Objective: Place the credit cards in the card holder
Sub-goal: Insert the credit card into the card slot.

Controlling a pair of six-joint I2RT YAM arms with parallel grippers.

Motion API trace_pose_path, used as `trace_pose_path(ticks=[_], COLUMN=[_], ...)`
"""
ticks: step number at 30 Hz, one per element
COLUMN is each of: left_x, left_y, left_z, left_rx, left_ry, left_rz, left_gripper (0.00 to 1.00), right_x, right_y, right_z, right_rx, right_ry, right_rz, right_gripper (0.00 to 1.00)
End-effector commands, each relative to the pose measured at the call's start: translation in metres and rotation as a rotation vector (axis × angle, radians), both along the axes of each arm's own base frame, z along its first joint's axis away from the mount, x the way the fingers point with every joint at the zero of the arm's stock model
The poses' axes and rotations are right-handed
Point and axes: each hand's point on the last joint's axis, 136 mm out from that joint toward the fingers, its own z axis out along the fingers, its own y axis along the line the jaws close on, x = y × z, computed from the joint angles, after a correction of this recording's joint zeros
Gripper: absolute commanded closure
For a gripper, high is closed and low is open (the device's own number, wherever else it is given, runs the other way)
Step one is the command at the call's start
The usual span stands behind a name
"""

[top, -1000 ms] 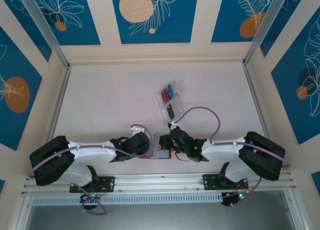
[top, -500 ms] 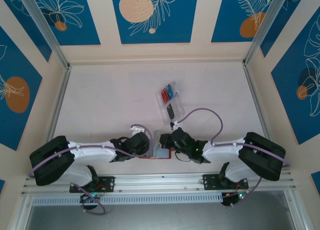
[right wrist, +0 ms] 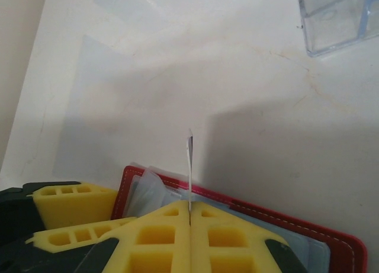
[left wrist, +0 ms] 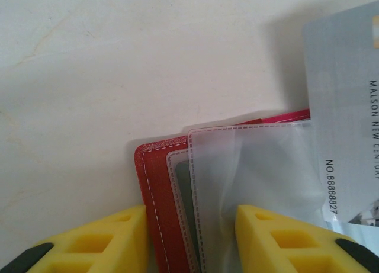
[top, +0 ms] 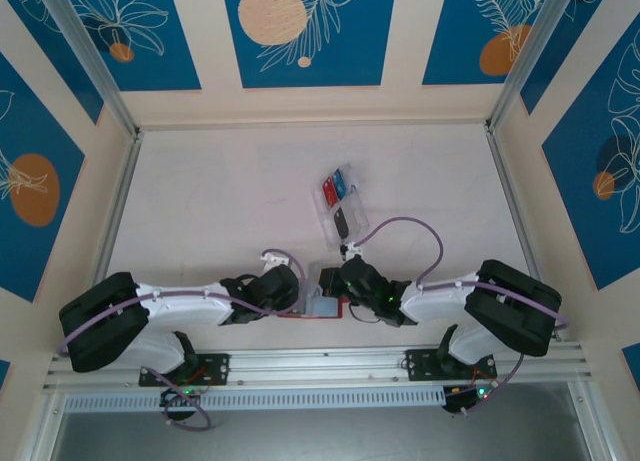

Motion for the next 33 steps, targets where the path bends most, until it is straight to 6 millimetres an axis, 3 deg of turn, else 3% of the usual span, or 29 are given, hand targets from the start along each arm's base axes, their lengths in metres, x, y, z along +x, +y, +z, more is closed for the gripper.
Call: trace_pose_path(ticks=[1, 19, 33], left_x=[-0.023, -0.024, -0.024], left_y=[0.012, 0.015, 0.014], left_z=[-0.027, -0.030, -0.030], left_rx=[0.054, 0.053, 0.051], left_ry=[0.105, 0.108, 0.108], left_rz=[-0.031, -0.025, -0.028], left_gripper=[0.59, 0.59, 0.59], right_x=[0.006, 0.002, -0.003], right_y=[0.008, 0.005, 0.005], right_z=[0.010, 0.025, 0.007], right_rx=[0.051, 0.103, 0.062], right_ry=[-0.015, -0.021, 0.011], right_rz=[-0.008, -0.005, -0.002], right_gripper=[1.00, 1.00, 1.00])
